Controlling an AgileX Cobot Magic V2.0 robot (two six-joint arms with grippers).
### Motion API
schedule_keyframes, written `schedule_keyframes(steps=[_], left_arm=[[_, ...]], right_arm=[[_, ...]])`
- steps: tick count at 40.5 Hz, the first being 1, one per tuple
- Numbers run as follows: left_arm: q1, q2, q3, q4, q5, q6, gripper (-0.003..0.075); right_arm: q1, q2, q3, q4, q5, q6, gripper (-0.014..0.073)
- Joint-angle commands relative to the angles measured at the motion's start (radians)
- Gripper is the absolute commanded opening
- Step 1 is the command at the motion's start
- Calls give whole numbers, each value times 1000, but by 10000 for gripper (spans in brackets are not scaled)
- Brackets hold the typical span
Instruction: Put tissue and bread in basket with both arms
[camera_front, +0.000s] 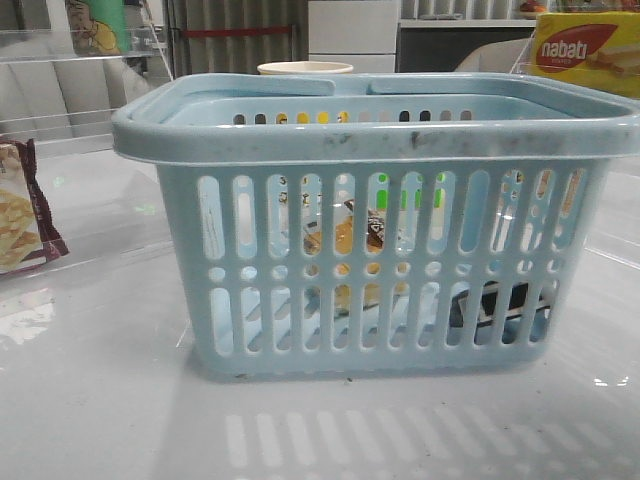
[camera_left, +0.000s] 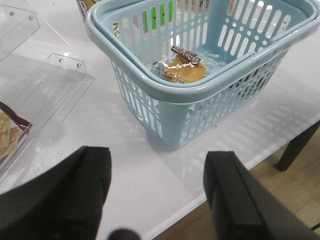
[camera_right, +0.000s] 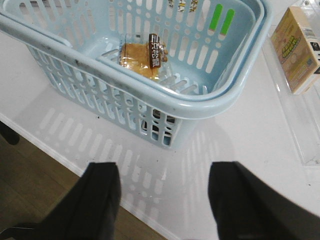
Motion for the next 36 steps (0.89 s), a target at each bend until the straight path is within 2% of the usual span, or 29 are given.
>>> schedule_keyframes(steps=[1, 4, 10, 17, 36], left_arm=[[-9, 6, -29, 16, -82, -11, 365], [-9, 6, -29, 19, -82, -11, 302], [-9, 6, -29, 44, -82, -9, 184], [-9, 6, -29, 61, -82, -7, 93], [-9, 6, -29, 59, -59, -9, 92]], right_arm=[[0, 2, -30, -3, -64, -25, 365], [0, 2, -30, -3, -64, -31, 278], [0, 2, -30, -3, -63, -32, 167], [0, 2, -30, -3, -63, -40, 53], [0, 2, -30, -3, -58, -39, 57]])
